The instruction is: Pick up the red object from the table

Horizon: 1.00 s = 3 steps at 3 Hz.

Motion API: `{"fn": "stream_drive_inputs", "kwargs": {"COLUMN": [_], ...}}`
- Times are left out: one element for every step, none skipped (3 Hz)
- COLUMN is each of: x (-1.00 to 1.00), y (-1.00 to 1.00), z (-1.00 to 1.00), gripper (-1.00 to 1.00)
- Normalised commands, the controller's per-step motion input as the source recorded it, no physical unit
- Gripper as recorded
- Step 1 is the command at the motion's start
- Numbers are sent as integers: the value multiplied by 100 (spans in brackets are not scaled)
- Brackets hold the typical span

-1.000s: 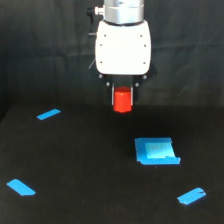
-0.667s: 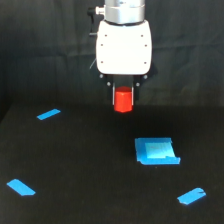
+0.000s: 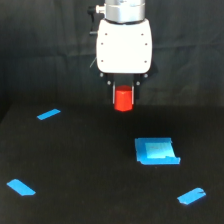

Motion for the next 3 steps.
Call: {"fn": "stream_drive_inputs", "kwargs": {"x": [3,4,12], "y": [-10,-3,-10], "z": [12,8,8], "gripper": [-96,-97,-92]}}
